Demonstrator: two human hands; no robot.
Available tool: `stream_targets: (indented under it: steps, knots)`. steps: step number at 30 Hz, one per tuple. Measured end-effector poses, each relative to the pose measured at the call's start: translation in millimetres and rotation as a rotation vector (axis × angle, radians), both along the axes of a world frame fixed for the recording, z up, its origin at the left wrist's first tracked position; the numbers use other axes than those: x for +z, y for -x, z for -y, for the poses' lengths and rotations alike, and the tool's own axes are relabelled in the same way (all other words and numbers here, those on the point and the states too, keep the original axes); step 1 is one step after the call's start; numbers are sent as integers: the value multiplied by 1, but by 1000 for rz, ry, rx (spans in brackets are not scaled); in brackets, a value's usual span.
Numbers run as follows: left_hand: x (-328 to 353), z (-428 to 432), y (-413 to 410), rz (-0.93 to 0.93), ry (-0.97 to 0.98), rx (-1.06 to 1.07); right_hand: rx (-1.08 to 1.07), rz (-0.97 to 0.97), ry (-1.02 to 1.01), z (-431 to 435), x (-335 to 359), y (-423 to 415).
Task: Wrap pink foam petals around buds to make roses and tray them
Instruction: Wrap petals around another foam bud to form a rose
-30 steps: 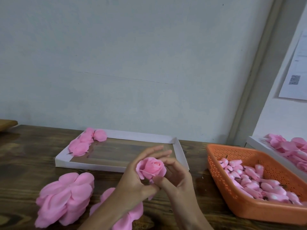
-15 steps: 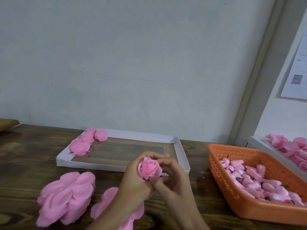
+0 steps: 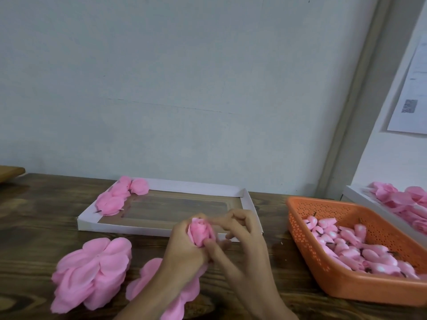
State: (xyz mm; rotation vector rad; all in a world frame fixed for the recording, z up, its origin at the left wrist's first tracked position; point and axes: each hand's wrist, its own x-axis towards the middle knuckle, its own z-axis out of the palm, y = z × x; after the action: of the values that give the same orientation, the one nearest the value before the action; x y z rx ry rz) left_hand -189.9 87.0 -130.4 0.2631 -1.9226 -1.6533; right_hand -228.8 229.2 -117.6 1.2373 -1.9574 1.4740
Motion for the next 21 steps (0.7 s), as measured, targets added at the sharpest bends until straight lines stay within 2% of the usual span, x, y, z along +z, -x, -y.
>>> stream_targets:
  steps: [3, 7, 10, 16, 21]
  knots:
    - [7, 5, 1, -168, -356, -221, 77, 350, 117, 1, -1, 1]
    - [10, 10, 0, -259, -665, -195, 199, 670, -97, 10, -9, 1]
    - [12, 8, 2, -289, -750, -166, 265, 805, -109, 18, -16, -6]
    - [11, 10, 5, -253, -656, -163, 236, 926, 148, 13, -10, -3]
    - [7, 8, 4, -301, -646, -298, 146, 666, 270, 11, -6, -7]
